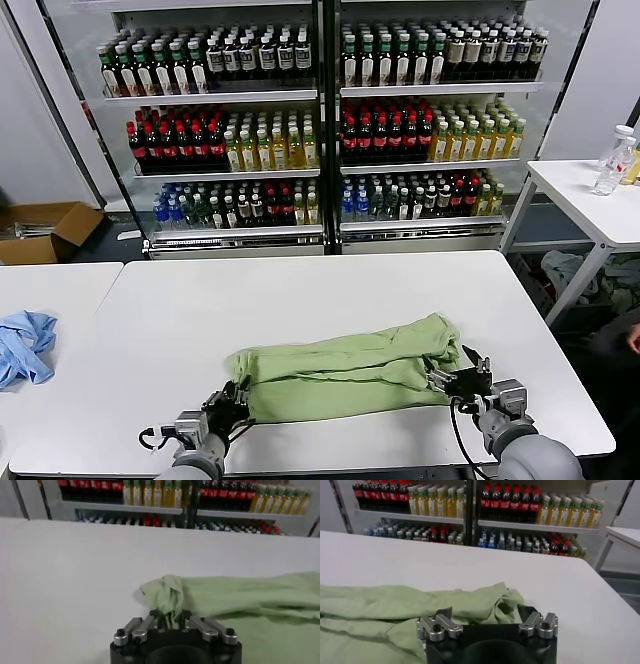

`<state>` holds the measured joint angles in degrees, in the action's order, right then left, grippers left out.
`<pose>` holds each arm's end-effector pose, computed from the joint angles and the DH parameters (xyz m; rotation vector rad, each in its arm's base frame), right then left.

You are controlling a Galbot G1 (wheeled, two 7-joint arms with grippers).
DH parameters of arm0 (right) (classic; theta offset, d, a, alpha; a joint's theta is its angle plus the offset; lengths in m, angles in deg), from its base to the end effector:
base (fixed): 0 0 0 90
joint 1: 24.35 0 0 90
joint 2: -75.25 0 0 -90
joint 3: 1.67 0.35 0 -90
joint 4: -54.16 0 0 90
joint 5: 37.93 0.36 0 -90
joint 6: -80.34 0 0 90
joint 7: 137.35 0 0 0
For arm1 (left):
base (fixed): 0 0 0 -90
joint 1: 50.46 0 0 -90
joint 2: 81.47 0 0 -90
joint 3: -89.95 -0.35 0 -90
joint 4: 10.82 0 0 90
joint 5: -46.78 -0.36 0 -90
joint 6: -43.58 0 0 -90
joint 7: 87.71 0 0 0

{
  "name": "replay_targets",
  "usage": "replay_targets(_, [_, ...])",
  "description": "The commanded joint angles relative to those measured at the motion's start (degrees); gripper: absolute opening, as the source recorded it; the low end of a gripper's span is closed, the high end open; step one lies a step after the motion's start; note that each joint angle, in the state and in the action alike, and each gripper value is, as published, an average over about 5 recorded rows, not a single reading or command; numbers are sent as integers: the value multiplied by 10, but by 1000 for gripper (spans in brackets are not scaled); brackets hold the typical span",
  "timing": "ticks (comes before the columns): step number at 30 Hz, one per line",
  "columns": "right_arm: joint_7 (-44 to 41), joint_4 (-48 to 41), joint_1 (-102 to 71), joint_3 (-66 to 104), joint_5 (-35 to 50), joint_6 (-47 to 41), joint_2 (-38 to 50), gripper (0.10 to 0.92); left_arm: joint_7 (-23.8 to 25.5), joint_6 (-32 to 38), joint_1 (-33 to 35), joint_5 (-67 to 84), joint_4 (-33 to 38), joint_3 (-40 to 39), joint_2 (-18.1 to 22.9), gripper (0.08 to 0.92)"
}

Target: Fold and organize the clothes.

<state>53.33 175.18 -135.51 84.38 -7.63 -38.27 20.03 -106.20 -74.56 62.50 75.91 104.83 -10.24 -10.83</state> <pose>0.2339 -0.0764 -0.2484 0.2205 -2.6997 0.1654 0.2152 0.0102 -0.3108 -0.0548 -2.5729 0.1354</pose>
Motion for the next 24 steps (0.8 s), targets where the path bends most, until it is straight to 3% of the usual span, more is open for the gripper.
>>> replay_targets(1, [0,6,-2,7,1,1,5,823,11,0,-11,116,-17,133,-89,195])
replay_targets(5, [-1,9,-1,9,2,3,7,823,20,4,-21,149,-32,220,-144,108])
replay_targets(10, [-1,11,7,4,2,4,6,823,23,7,-42,204,-38,315,-194,100])
replay_targets(14, [-1,11,20,-6,1,3,8,823,18,7,-45,334,2,353,-207,100])
replay_targets(18, [-3,11,34,-16,-2,4,14,823,7,8,-46,457,102,319,-172,100])
replay_targets(24, [-5,15,35,-17,-11,6,13,823,4,17,-34,474,191,167,-64,100])
